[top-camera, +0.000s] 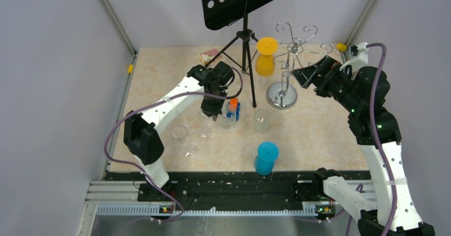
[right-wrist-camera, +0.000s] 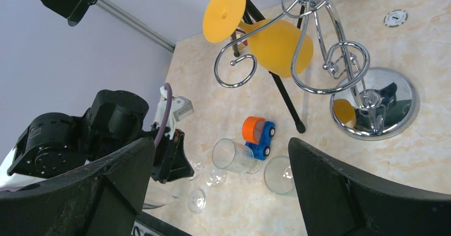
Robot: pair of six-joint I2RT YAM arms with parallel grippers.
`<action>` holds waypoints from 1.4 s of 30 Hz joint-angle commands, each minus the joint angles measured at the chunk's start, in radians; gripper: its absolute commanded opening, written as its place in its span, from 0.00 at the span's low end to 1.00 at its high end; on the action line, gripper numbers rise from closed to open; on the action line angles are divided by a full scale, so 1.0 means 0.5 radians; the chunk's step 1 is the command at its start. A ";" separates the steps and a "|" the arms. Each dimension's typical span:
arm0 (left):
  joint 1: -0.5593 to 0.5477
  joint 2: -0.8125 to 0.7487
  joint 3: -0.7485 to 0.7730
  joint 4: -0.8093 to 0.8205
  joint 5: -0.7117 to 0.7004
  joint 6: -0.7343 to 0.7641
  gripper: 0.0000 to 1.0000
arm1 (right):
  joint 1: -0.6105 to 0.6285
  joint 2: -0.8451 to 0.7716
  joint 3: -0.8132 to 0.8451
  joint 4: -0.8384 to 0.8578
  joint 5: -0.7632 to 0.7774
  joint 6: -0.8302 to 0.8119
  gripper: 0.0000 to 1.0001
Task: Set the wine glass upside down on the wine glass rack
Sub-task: Pick up the wine glass at the center of the board.
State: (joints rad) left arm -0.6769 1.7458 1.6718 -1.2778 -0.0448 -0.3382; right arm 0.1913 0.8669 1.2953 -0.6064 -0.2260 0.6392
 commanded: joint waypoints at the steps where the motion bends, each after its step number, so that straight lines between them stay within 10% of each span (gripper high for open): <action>1: -0.014 -0.011 0.029 -0.026 -0.030 0.001 0.10 | -0.018 0.006 0.020 0.133 0.020 0.003 0.98; 27: -0.022 -0.160 0.686 -0.200 -0.331 0.071 0.00 | -0.020 0.060 0.020 0.248 0.012 0.002 0.98; 42: -0.018 -0.841 0.323 0.809 0.210 -0.001 0.00 | -0.019 0.078 -0.003 0.297 -0.054 0.085 0.98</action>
State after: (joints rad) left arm -0.6834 1.4151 1.9163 -1.1400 -0.0906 -0.3122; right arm 0.1913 0.9066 1.2953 -0.5152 -0.2321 0.6556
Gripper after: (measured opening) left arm 0.156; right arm 0.984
